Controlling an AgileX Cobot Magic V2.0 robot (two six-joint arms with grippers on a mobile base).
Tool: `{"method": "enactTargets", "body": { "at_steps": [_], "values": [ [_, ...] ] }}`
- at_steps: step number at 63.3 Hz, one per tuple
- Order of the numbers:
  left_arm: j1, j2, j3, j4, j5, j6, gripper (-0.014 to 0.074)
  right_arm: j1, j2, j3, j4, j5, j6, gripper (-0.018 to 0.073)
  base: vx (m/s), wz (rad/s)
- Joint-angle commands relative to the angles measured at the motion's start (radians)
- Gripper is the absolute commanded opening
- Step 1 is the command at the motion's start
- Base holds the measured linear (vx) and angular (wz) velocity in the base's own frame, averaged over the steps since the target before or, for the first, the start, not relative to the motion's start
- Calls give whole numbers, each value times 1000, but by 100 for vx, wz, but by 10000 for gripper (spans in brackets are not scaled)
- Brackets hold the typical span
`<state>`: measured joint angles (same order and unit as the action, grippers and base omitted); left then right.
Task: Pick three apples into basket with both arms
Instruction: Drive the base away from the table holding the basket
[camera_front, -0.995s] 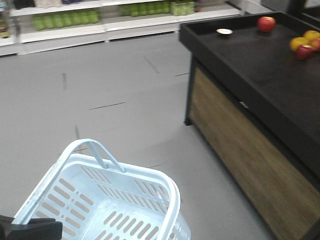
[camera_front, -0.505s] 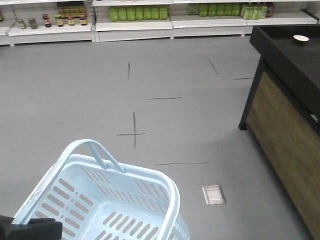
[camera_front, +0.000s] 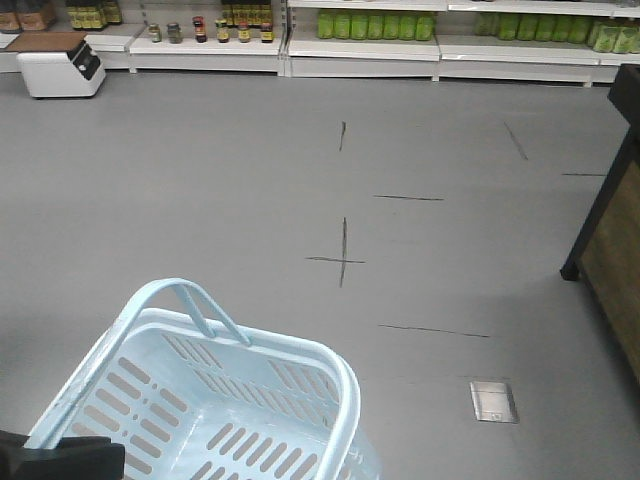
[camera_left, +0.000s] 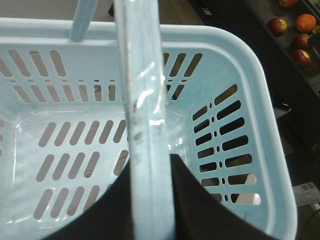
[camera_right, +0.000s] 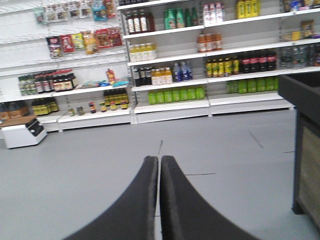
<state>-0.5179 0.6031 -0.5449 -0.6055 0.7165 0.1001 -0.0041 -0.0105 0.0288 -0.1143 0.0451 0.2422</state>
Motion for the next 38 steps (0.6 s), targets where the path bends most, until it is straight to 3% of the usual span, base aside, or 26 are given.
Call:
{"method": "enactTargets", "body": {
  "at_steps": [1,38],
  "values": [
    [-3,-1,-34,-40,-68,0,-7,-5,-11,13,-11,-74,-5,-1,-4,31],
    [-3,-1,-34,-40,-68,0,-7,-5,-11,13,-11,-74,-5,-1,0,28]
  ]
}}
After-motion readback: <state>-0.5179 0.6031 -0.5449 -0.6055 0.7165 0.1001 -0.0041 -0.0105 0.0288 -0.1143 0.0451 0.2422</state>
